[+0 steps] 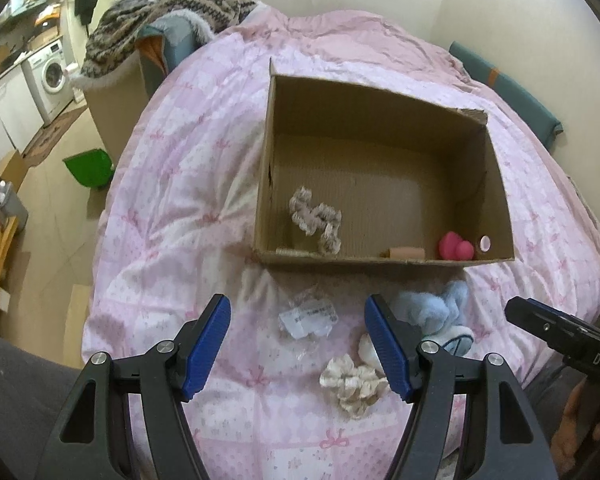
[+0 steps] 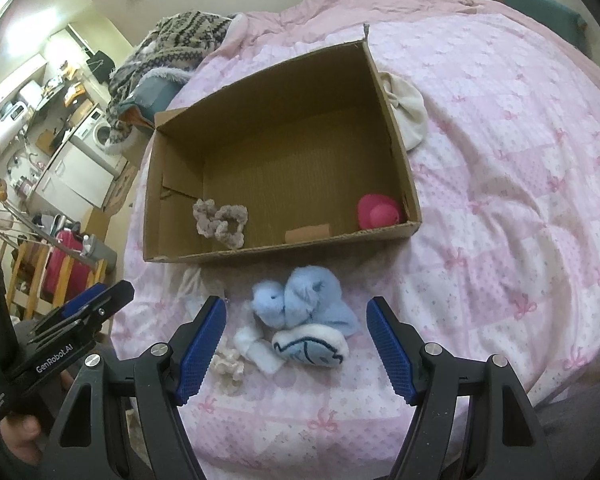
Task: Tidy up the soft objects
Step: 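Grasp the cream lace scrunchie with the left gripper and lift it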
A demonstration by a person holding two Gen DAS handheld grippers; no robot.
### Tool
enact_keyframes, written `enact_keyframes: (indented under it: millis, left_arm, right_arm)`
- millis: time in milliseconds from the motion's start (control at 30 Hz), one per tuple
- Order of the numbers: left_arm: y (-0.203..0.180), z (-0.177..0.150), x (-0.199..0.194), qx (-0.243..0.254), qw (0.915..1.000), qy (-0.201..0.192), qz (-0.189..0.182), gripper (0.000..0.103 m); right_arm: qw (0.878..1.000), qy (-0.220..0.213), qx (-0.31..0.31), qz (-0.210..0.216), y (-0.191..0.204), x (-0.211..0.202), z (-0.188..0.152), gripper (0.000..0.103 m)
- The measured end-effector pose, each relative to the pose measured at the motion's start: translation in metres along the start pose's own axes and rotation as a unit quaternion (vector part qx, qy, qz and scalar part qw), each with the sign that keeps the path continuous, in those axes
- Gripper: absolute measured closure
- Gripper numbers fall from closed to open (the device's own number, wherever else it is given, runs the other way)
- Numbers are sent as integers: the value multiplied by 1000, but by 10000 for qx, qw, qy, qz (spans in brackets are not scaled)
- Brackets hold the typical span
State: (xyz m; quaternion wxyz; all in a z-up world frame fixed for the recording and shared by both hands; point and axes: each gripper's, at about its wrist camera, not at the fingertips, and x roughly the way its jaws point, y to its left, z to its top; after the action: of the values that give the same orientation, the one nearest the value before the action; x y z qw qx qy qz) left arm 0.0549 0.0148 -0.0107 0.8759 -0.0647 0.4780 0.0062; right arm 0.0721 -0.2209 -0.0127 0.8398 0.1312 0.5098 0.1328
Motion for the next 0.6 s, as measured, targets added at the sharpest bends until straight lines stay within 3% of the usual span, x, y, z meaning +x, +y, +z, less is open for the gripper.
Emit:
enact_keyframes:
  millis: [200, 300, 500, 600]
  left_arm:
    - [17, -4, 12, -268, 9994, 168, 171, 36]
    - [27, -6, 24, -499, 9976, 457, 154, 36]
    - [18, -21, 63, -684, 9850, 1522, -445, 37]
    - [-4, -28, 77, -463, 9804, 1792, -679, 36]
  right_arm:
    - [9990, 213, 375, 89, -18, 9, -3, 26]
    - [9978, 272, 605, 85, -28, 13, -3, 26]
    - [9958, 411, 818, -25, -34, 22, -2, 26]
    - [9958, 471, 782, -81, -33, 26, -2, 26]
